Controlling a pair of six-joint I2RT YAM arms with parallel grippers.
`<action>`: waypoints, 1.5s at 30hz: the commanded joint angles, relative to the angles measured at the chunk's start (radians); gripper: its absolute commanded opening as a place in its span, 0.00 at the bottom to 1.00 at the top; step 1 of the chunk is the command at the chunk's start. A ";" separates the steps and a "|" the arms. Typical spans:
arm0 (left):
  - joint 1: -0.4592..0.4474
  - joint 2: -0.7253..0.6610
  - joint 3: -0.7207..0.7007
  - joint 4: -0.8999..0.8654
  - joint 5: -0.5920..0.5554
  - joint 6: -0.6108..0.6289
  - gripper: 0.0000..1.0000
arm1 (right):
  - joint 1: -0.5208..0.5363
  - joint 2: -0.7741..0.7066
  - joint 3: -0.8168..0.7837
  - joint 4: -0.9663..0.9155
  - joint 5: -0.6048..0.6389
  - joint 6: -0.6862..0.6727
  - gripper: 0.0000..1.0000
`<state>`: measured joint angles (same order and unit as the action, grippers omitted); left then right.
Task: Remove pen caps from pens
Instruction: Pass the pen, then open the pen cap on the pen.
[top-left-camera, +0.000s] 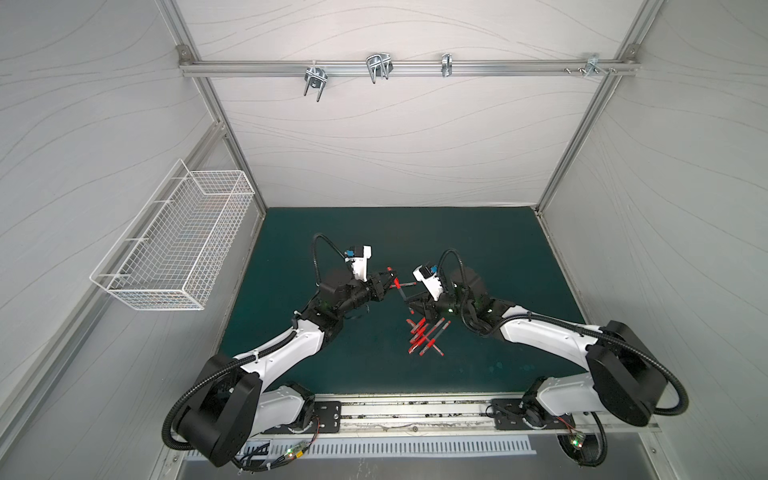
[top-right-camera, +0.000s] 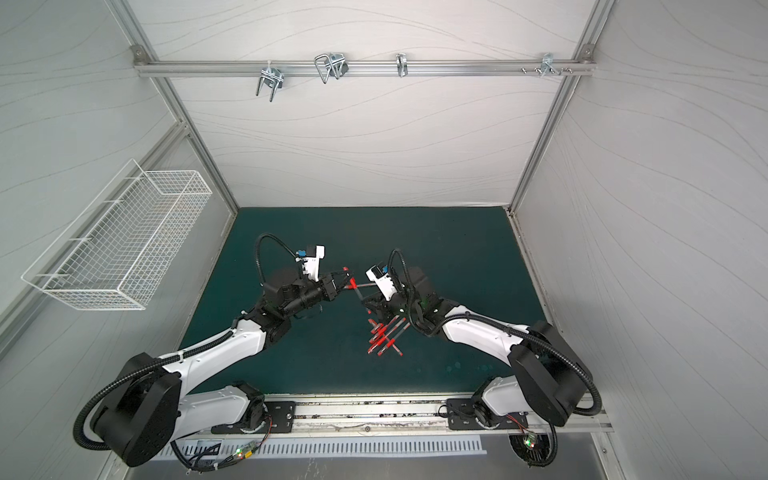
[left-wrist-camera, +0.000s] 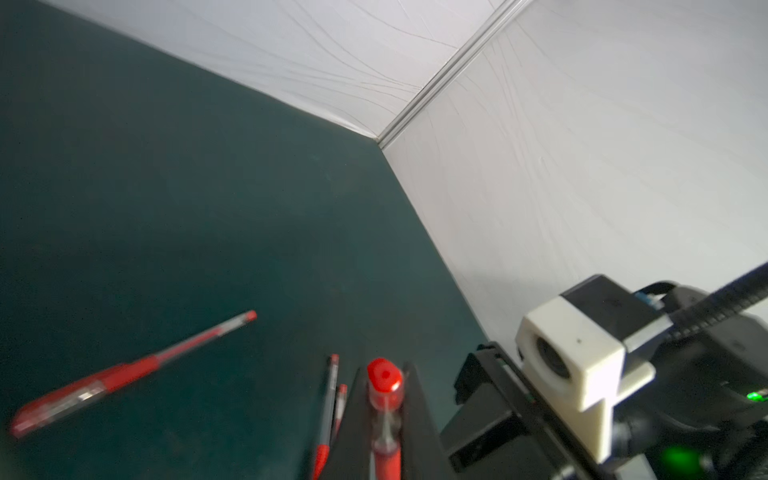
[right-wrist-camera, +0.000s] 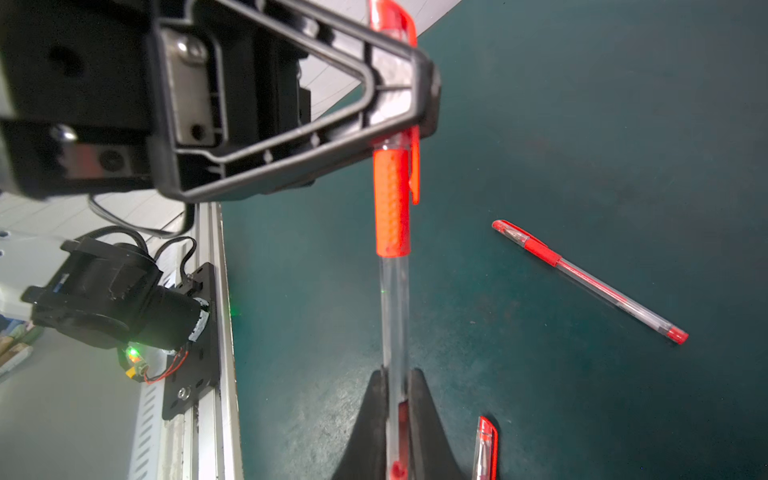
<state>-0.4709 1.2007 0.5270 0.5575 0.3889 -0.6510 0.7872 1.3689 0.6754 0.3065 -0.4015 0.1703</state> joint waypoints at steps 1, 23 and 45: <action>-0.003 -0.021 0.026 0.015 0.006 0.028 0.00 | 0.003 -0.025 -0.003 0.001 -0.001 -0.014 0.19; -0.057 0.122 0.049 0.275 0.312 0.041 0.04 | -0.142 -0.033 -0.040 0.169 -0.412 0.130 0.48; -0.073 0.085 0.036 0.270 0.281 0.033 0.37 | -0.117 0.060 -0.003 0.169 -0.437 0.117 0.00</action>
<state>-0.5385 1.2991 0.5388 0.7769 0.6678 -0.6220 0.6601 1.4166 0.6533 0.4709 -0.8249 0.3073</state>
